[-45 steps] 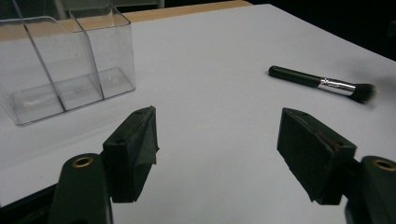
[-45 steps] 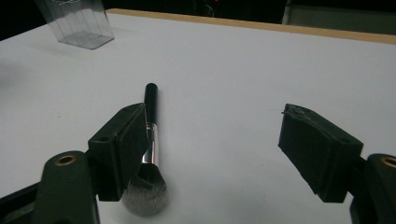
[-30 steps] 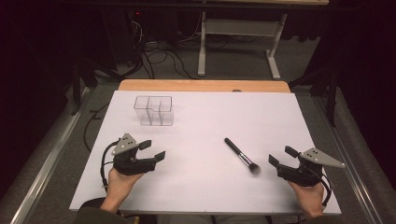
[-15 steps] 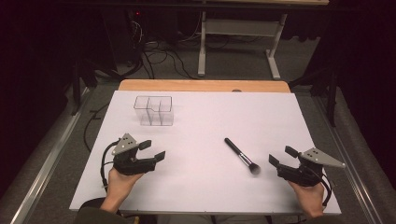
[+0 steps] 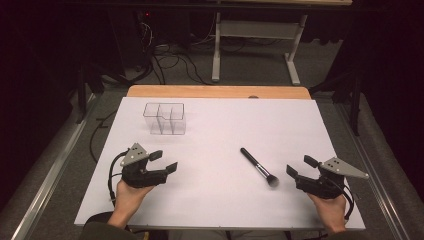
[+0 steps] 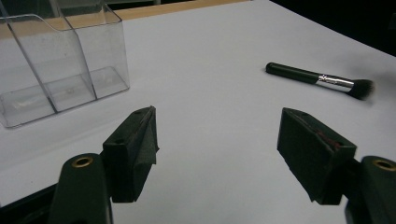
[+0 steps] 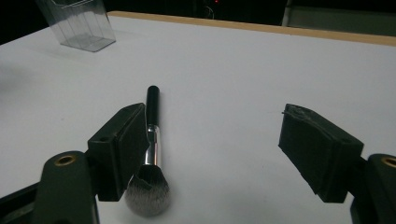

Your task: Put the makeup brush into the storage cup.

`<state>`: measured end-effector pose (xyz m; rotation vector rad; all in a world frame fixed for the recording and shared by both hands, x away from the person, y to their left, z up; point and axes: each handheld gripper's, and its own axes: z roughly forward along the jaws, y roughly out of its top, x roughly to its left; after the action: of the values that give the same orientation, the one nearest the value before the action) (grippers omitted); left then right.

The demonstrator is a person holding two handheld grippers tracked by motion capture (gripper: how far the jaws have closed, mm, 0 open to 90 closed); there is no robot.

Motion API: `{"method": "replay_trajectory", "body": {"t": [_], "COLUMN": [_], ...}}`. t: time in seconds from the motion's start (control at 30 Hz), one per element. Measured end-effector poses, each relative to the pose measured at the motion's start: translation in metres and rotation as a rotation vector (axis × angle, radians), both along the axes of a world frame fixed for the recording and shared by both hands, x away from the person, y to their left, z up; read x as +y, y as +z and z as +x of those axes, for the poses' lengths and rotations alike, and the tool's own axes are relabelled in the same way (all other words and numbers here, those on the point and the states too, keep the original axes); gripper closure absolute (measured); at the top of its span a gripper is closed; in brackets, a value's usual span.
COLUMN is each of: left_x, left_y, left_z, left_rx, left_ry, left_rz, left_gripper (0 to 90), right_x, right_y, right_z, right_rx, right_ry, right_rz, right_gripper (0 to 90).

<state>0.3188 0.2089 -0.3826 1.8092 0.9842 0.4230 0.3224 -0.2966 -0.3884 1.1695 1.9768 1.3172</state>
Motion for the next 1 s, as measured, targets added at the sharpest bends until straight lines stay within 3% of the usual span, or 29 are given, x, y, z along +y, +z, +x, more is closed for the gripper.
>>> {"method": "replay_trajectory", "body": {"t": [0.3,1.0], "left_x": [-0.001,-0.001], "left_y": [0.000,-0.001], "left_z": [0.000,0.000], "left_rx": [0.002,0.006], "left_ry": [-0.001,-0.002], "left_rz": [0.000,0.001], "left_gripper": [29.0,29.0], "right_x": [0.005,0.024], "right_y": [0.005,0.015], "right_z": [0.002,0.013], "right_rx": [-0.004,-0.016], "right_ry": [0.016,0.068], "right_rz": [0.025,0.033], "right_gripper": [24.7,23.0]}}
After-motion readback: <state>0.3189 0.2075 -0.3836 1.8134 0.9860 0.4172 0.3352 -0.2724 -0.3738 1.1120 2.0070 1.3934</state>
